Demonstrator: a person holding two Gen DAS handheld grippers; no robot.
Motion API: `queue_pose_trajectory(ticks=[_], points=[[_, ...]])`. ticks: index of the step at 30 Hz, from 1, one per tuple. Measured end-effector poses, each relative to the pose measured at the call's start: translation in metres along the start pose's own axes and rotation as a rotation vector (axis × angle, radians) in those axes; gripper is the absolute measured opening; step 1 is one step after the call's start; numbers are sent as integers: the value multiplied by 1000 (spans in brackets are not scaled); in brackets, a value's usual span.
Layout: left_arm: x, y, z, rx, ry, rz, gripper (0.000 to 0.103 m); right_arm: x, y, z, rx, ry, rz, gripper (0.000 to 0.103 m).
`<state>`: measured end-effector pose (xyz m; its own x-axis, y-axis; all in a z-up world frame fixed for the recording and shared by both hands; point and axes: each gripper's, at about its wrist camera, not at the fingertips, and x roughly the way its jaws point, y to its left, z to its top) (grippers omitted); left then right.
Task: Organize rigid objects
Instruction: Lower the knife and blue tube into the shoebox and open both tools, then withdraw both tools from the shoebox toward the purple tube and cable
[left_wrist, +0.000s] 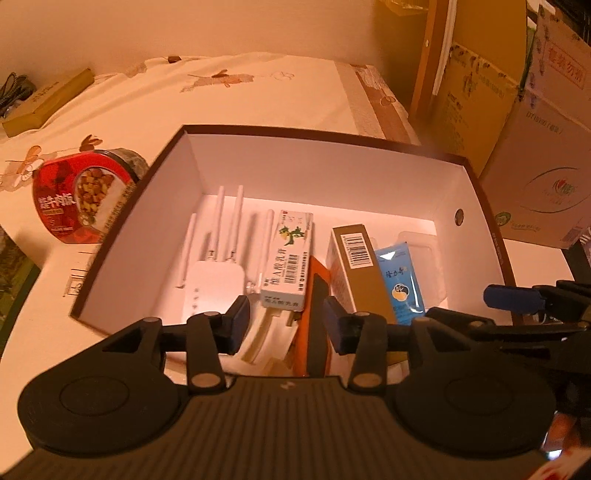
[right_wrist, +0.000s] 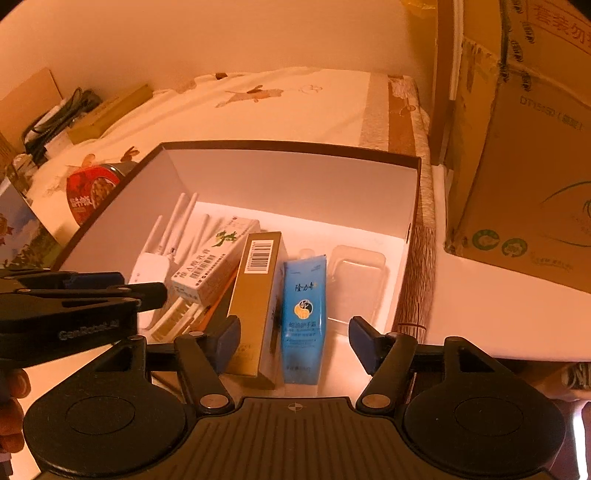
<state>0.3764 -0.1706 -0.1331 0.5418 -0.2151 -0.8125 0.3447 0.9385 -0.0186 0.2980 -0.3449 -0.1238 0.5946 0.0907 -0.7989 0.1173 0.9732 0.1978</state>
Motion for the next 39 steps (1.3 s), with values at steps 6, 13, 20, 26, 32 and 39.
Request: queue_pose_trajectory(ticks=[6,13,20,26,32,39], points=[[-20,13,-3,-37,-24,3,43,-15,1,-2,3,-21,16,64],[-41,24,-12,-47,-27,33,45,-29,5,-6,19,-48,32,65],[-56,35,-26,-67,-18,42,45,-43,16,-10,-10,-68,59,65],[-67,45,-39,-82,-13,57,46,-52,27,-16,-27,-78,83,65],[-80,59,-63,-116,-1,73,46,-63,43,-30,-51,-91,134,65],[-93,76,-101,-189,36,103,47,-66,58,-53,-66,-52,176,65]])
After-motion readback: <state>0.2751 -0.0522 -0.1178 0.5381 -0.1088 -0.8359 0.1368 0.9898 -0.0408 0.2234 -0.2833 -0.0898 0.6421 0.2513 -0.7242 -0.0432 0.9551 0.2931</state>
